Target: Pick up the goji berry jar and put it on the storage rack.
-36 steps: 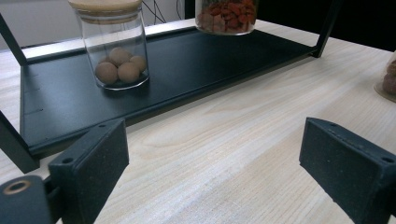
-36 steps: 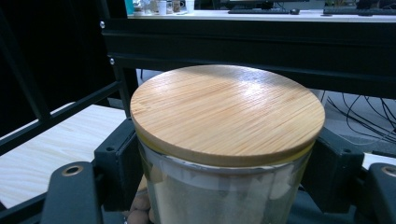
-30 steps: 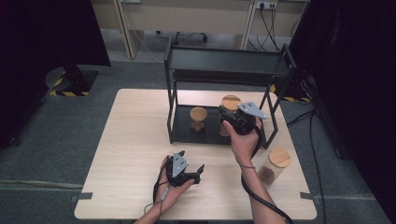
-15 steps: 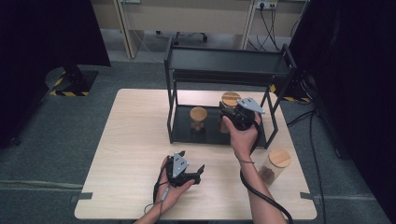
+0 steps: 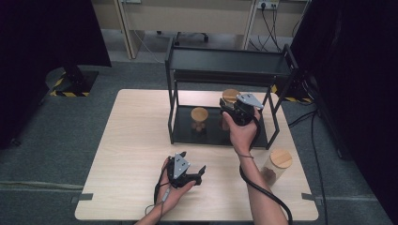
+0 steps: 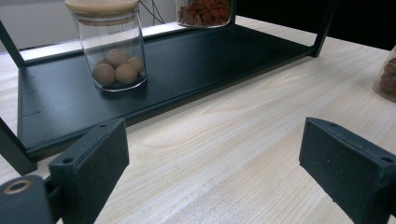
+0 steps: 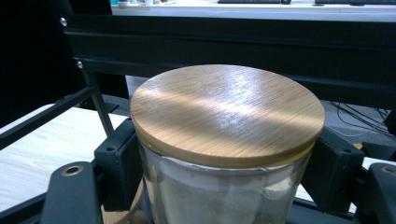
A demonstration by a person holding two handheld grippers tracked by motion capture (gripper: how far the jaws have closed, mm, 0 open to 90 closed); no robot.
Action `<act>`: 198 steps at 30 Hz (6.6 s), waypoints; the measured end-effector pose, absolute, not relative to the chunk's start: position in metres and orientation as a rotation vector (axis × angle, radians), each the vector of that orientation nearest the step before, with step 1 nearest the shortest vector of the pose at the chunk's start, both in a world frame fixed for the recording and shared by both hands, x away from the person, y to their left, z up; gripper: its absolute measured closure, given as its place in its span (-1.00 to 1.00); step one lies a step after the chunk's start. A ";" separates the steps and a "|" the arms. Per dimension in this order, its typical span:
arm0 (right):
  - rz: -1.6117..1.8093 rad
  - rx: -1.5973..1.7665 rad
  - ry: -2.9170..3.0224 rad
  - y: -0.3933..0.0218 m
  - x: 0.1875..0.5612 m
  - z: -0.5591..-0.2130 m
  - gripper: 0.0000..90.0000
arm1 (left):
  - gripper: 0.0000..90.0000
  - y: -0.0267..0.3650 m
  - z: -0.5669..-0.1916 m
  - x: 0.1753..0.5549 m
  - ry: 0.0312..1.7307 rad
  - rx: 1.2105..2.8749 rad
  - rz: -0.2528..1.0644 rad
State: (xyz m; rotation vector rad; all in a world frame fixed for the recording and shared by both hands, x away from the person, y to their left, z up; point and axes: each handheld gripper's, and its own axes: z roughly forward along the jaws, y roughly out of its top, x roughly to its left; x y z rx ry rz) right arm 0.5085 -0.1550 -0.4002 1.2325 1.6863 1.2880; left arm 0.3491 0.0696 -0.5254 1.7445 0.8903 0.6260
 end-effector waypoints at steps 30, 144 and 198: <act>1.245 1.294 1.693 -0.146 0.538 -0.418 -0.44 | -0.82 0.070 -0.525 0.349 0.887 1.744 0.625; 1.268 1.331 1.753 -0.151 0.478 -0.451 -0.91 | -0.82 0.068 -0.525 0.348 0.883 1.749 0.631; 1.310 1.348 1.814 -0.170 0.424 -0.468 -0.91 | -0.82 0.068 -0.525 0.348 0.887 1.749 0.628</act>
